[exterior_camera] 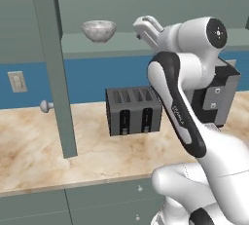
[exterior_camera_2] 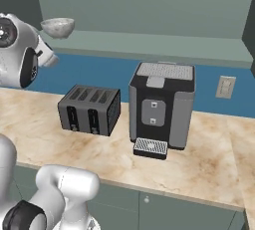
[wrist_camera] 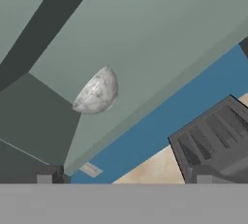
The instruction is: Take the smaller bowl and place it next to the appetizer plate on the dining counter , and place the larger bowl next to the plate with cooked food.
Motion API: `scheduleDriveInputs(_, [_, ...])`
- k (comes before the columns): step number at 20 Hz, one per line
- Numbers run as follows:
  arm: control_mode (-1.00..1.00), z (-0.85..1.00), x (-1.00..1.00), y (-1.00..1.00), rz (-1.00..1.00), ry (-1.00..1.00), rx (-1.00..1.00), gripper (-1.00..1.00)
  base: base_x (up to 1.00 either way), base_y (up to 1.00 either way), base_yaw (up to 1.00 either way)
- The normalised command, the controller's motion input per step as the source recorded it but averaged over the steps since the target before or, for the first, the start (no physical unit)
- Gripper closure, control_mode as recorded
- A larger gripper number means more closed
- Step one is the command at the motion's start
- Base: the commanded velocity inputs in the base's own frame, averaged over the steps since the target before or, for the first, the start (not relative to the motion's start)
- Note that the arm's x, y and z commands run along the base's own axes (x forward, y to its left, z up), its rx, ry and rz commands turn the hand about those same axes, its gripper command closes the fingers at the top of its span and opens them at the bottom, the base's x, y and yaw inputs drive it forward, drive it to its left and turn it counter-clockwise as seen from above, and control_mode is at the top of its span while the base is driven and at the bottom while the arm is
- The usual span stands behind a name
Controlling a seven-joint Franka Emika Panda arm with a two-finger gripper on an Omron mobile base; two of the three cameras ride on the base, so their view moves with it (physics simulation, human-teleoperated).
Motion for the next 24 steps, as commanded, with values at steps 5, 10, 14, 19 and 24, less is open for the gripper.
scheduleDriveInputs(5, [-1.0, 0.0, 0.61, 0.03, 0.0, 0.07, 0.04, -1.0, 0.0, 0.0, 0.0])
scheduleDriveInputs(10, [-1.0, 0.0, 0.66, 0.12, 0.0, 0.09, 0.02, -1.0, 0.0, 0.0, 0.0])
scheduleDriveInputs(14, [-1.0, -0.01, 0.56, 0.22, 0.0, 0.04, 0.0, -1.0, 0.0, 0.0, 0.0])
scheduleDriveInputs(19, [-1.0, -0.03, 0.51, 0.29, 0.0, 0.05, 0.0, -1.0, 0.0, 0.0, 0.0])
scheduleDriveInputs(24, [-1.0, 0.0, 0.5, 0.24, 0.0, 0.12, -0.02, -1.0, 0.0, 0.0, 0.0])
